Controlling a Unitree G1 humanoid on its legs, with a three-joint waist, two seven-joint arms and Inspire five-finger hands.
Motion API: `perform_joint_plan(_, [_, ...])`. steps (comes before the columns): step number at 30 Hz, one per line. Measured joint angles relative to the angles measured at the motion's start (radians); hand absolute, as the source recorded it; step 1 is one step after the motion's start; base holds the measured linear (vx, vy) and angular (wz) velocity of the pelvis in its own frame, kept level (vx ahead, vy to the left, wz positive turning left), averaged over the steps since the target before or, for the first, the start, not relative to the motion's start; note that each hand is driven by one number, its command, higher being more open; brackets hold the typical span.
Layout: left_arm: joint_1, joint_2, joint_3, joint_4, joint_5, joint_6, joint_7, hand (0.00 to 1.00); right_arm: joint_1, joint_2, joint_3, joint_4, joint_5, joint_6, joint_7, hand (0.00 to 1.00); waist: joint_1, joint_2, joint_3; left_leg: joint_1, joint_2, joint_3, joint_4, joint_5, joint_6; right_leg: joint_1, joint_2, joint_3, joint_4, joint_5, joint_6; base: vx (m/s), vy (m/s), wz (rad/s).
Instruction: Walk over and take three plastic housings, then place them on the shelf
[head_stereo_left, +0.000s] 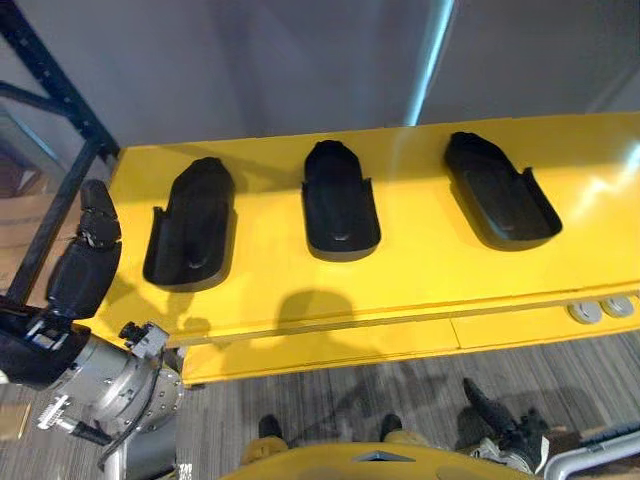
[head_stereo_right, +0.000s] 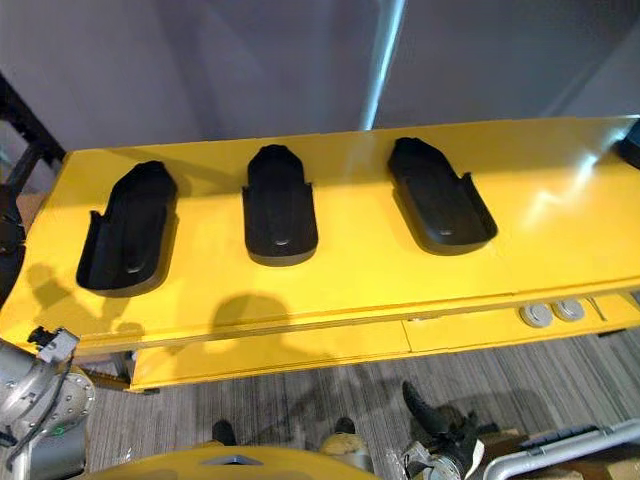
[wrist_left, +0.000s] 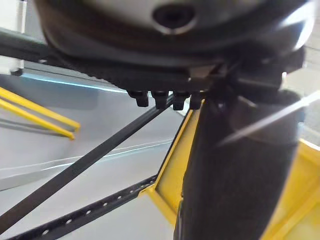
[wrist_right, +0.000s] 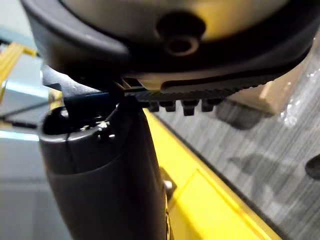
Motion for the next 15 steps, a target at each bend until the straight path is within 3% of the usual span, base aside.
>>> perform_joint_plan(5, [-0.007, 0.029, 0.149, -0.09, -0.004, -0.001, 0.038, 1.0, -0.052, -0.049, 0.028, 0.081, -0.056, 0.016, 0.004, 1.0, 0.041, 0.013, 0.007, -0.022, -0.006, -0.063, 0.001, 0.016, 0.0, 0.012, -0.009, -0.065, 0.027, -0.026, 0.001, 0.02, -0.007, 0.41])
perform_joint_plan(10, [0.021, 0.027, 0.307, -0.07, -0.014, 0.046, 0.167, 1.0, -0.087, -0.081, 0.035, 0.125, -0.047, 0.089, 0.008, 1.0, 0.077, 0.02, 0.009, -0.026, -0.013, -0.114, 0.001, 0.022, 0.003, 0.03, -0.019, -0.119, 0.062, -0.059, 0.005, 0.01, -0.015, 0.3])
perform_joint_plan(13, [0.033, 0.027, 0.446, 0.154, -0.14, 0.063, 0.172, 1.0, -0.091, -0.098, 0.034, 0.145, -0.039, 0.13, 0.028, 1.0, 0.094, 0.027, 0.005, -0.026, -0.018, -0.125, 0.001, 0.021, 0.004, 0.038, -0.023, -0.133, 0.068, -0.069, 0.01, 0.01, -0.015, 0.14])
perform_joint_plan(15, [0.037, 0.031, 0.453, 0.372, -0.316, 0.065, 0.065, 1.0, -0.091, -0.109, 0.035, 0.164, -0.016, 0.15, 0.042, 1.0, 0.1, 0.039, -0.002, -0.024, -0.019, -0.124, 0.001, 0.019, 0.006, 0.038, -0.025, -0.133, 0.072, -0.072, 0.011, 0.0, 0.0, 0.0])
